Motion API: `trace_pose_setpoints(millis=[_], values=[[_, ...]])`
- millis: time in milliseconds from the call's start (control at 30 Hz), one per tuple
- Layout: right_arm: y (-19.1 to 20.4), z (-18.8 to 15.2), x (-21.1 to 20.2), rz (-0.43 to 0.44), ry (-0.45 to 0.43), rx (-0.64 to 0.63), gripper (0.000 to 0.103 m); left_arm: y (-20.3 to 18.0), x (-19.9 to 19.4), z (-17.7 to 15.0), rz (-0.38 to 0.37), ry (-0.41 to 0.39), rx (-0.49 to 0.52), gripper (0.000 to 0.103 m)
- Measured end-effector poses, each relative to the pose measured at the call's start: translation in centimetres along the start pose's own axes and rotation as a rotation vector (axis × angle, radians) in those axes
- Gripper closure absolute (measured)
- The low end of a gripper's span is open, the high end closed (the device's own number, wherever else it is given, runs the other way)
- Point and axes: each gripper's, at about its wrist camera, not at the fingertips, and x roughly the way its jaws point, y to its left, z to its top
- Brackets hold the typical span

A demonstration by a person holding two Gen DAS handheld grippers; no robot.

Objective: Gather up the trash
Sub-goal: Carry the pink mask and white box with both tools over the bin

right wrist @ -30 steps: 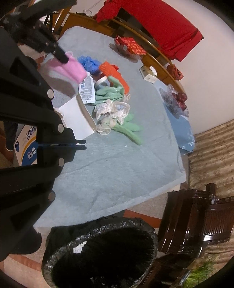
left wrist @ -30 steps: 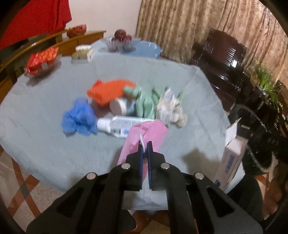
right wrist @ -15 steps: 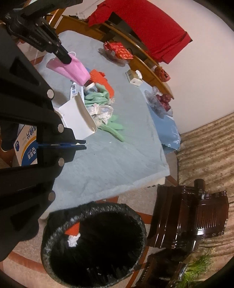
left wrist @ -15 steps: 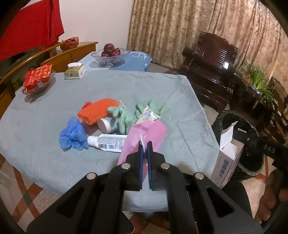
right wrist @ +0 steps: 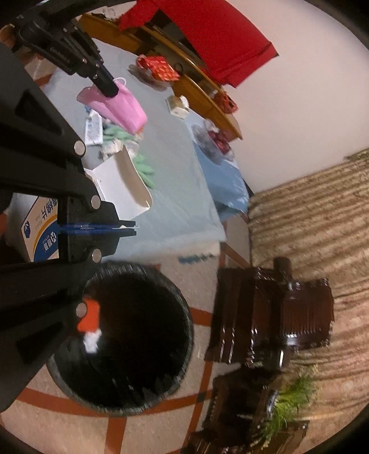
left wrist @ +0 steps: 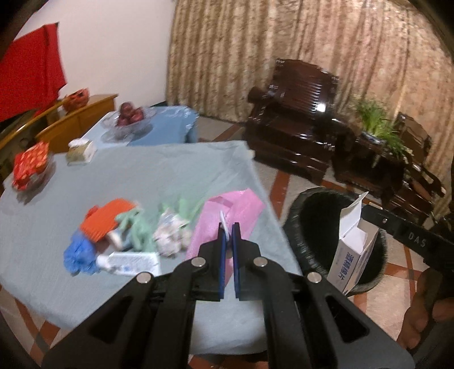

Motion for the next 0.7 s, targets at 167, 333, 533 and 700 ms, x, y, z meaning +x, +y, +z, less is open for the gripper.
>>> trace_pose_setpoints(millis=[167, 333, 533, 700], values=[[-3.1, 1.3, -1.3, -0.055, -0.038, 0.015, 0.102, -4.8, 0.8, 1.9, -0.075, -0.015, 0.054, 0.099], [-6.5, 2.5, -1.8, -0.123, -0.063, 0.033, 0.102, -10.1, 2.9, 2.9, -0.155, 0.007, 0.111, 0.099], [-11.3, 3.4, -0.5, -0.189, -0.044, 0.068, 0.102, -15.3, 7.0, 3.3, -0.244, 0.060, 0.160, 0.099], [-15.3, 3.3, 2.0, -0.234, -0.008, 0.107, 0.102, -18.4, 11.2, 2.2, -0.276, 0.110, 0.205, 0.099]])
